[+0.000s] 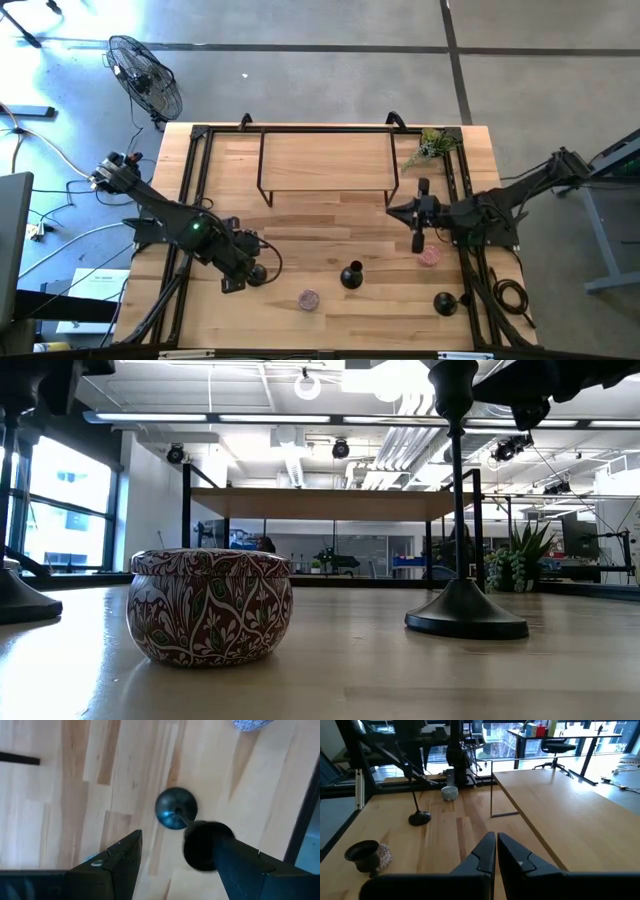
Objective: Pick & Place candle stick holders
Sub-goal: Put the left black candle holder on the shelf
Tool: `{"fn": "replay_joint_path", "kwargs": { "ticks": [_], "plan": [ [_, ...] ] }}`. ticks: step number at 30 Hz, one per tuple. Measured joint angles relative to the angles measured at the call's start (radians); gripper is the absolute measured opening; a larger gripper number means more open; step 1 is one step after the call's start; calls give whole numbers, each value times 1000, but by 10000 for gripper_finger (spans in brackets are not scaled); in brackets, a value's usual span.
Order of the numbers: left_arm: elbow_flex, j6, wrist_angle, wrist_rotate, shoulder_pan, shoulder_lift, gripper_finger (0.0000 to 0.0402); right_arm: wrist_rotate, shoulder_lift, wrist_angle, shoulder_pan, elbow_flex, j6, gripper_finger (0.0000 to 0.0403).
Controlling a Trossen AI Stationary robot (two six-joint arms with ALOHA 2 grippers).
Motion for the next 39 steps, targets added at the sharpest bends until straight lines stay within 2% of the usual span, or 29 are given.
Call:
{"fn": "replay_joint_path", "kwargs": {
  "ticks": [8, 11, 15, 21, 23, 26, 30, 33, 39],
  "plan": [
    [-59, -26, 28, 7, 0, -4, 228, 51, 0, 18, 44, 0, 20, 12],
    [-60, -21, 51, 8, 0, -5, 215, 73, 0, 30, 55, 0, 20, 12],
    [-60, -14, 51, 8, 0, -5, 165, 102, 0, 30, 65, 0, 20, 12],
    [-61, 53, 80, 25, 0, -5, 29, 104, 0, 30, 65, 0, 20, 12],
    [-61, 66, 93, 41, -1, -5, 19, 105, 0, 30, 64, 0, 20, 12],
    [-47, 72, 64, 14, -1, -1, 31, 105, 0, 30, 64, 0, 16, 12],
    [10, 83, 3, -24, 0, 5, 12, 113, 0, 29, 64, 0, 11, 12],
    [91, 88, -53, -55, 1, 5, 12, 130, 0, 29, 64, 0, -7, 12],
    [336, 115, -258, -103, 0, 71, 9, 131, 1, 29, 64, 0, -15, 12]
  ]
}}
